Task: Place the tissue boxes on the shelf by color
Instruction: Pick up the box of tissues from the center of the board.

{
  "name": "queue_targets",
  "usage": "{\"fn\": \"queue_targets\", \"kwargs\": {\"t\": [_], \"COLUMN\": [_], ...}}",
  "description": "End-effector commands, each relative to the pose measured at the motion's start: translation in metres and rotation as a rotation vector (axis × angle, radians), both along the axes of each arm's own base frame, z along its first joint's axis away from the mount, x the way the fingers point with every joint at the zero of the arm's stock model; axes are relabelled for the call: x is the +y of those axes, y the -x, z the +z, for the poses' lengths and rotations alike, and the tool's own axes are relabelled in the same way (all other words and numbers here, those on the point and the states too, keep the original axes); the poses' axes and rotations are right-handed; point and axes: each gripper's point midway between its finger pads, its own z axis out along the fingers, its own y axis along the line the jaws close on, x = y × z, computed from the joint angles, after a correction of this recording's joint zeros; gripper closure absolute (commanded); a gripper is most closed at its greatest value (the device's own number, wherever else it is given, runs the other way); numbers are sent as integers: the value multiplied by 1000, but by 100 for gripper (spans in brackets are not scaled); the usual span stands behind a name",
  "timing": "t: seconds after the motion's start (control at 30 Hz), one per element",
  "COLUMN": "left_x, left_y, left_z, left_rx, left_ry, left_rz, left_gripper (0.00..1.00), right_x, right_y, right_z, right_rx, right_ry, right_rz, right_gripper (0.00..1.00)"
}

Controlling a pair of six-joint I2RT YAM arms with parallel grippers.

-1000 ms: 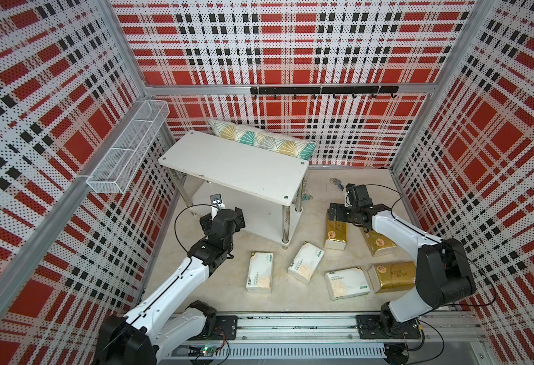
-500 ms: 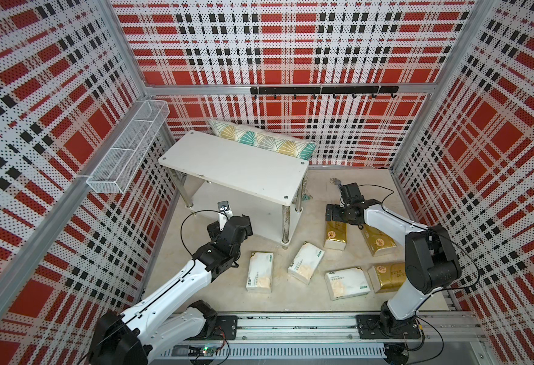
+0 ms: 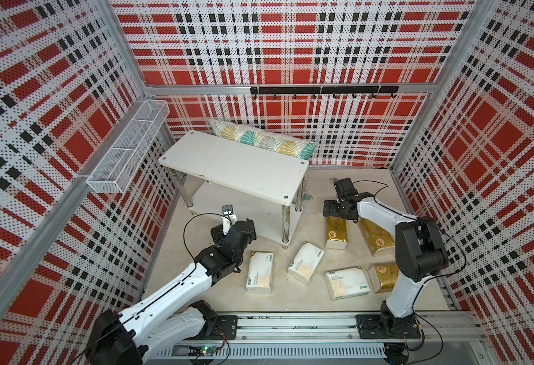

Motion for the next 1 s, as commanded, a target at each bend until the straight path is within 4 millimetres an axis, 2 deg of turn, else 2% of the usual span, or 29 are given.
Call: {"fn": "queue_targets", "kwargs": {"t": [0.0, 0.37, 0.47, 0.97], "left_x": [3, 2, 3, -20], "left_y": [5, 10, 12, 16], "left_z": [2, 7, 2, -9], "left_rx": [-9, -24, -9, 26], "left_ry": [4, 17, 9, 6], "left_rz": [12, -3, 1, -65], "left_gripper": [1, 1, 1, 1], "right_x": [-4, -5, -5, -7], "right_y": [4, 5, 5, 14], "right_z": [-7, -19, -25, -45], "right_rx": [35, 65, 77, 117], "right_ry": [38, 63, 68, 62], "right_rz": [-26, -40, -45, -76], "right_gripper": [0, 0, 0, 0]}}
